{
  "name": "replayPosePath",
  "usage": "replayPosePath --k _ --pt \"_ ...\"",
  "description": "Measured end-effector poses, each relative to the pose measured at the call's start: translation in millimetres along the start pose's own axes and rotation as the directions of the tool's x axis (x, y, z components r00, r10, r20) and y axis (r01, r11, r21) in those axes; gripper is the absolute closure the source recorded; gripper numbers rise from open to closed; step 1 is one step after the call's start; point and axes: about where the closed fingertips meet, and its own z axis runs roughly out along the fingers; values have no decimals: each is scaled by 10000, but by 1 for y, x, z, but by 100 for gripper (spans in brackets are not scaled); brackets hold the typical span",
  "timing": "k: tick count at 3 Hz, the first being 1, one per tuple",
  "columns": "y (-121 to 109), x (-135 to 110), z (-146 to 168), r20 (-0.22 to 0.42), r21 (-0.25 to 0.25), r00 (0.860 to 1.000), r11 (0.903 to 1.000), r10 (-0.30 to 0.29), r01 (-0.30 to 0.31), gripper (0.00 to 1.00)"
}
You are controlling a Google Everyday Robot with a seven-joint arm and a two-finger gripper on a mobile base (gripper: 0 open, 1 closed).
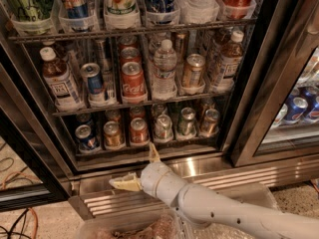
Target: Pick coke can from bottom shelf of fridge
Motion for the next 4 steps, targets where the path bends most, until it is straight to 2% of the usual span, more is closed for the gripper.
replayPosePath --k 1,2,4 --pt "-6 -9 13 755 347 9971 9994 43 -69 0" --pt "-8 -1 25 1286 899 9914 9953 235 -353 0" --pt "-9 15 45 1451 1915 9892 9802 222 -501 0"
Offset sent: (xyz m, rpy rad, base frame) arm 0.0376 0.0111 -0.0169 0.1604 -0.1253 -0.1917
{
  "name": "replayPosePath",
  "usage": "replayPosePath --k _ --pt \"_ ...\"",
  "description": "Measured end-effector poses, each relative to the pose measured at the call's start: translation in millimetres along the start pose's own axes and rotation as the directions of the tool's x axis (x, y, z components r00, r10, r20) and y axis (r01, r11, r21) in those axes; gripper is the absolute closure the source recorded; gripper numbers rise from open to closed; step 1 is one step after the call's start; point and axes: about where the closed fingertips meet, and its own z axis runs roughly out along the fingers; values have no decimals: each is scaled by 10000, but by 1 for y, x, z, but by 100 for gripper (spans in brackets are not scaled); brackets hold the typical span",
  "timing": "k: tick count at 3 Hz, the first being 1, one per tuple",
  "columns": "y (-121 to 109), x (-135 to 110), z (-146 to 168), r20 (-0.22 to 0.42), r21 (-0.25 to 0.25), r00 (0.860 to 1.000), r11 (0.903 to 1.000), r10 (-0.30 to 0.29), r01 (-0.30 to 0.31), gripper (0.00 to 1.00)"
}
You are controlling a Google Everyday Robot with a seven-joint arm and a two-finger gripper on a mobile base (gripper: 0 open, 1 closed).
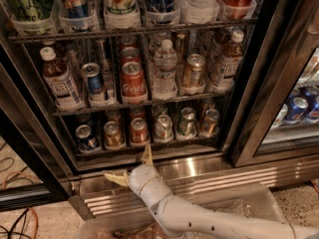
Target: Pick coke can from bottom shelf of fridge
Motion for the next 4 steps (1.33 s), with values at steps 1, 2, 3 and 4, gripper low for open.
replayPosePath --k 1,2,3,4 --pt "-9 -2 -2 -5 594 9998 9980 -219 219 0" --pt "-20 -5 -4 13 1051 9994 9938 -356 353 0" --pt "-28 -6 -2 122 1290 9992 9910 -384 365 0" --pt "-32 -3 9 236 1279 9991 9913 -355 322 0"
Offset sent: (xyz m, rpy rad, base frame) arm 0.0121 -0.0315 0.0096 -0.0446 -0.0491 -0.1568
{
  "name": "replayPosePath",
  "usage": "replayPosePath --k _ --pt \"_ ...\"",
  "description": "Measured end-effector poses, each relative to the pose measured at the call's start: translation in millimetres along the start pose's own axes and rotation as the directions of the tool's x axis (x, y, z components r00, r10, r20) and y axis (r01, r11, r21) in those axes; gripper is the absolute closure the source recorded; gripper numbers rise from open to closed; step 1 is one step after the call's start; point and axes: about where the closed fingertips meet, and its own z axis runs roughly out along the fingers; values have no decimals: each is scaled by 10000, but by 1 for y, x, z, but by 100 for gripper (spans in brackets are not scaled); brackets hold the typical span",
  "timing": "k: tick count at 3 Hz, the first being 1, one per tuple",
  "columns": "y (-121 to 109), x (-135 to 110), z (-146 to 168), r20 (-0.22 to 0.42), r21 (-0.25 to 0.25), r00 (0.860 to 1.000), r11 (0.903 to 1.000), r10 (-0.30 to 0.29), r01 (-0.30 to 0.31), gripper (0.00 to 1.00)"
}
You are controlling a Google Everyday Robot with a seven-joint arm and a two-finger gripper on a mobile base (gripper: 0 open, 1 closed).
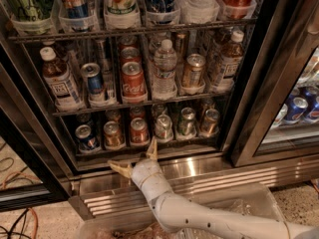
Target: Pick coke can from bottom shelf of fridge
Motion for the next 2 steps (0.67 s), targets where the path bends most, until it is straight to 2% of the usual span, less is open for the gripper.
replayPosePath --k 1,2 --pt "-2 2 10 27 -9 10000 10000 -14 14 16" --pt "-5 3 11 24 64 10000 10000 -40 40 16"
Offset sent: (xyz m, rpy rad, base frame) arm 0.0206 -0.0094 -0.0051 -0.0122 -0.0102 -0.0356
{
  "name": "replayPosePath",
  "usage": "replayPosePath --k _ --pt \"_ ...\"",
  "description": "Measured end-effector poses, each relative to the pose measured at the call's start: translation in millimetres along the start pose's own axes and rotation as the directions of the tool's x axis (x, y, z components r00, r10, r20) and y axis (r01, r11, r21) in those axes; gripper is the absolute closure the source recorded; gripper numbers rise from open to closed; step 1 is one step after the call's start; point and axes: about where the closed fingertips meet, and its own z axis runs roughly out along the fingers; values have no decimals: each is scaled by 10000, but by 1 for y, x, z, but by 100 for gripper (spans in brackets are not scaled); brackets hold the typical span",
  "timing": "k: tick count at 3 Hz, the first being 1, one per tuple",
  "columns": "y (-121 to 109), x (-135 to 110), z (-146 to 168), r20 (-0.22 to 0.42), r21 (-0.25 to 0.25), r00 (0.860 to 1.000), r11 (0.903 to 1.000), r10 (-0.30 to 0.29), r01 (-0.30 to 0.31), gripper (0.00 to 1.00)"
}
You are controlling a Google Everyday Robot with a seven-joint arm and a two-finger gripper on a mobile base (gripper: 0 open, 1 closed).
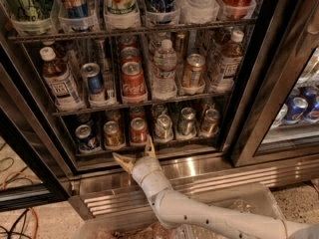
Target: Pick coke can from bottom shelf of fridge
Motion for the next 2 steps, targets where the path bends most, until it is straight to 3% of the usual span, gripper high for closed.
replayPosePath --k 2 --pt "-27 0 -8 17 678 9999 9976 -139 138 18"
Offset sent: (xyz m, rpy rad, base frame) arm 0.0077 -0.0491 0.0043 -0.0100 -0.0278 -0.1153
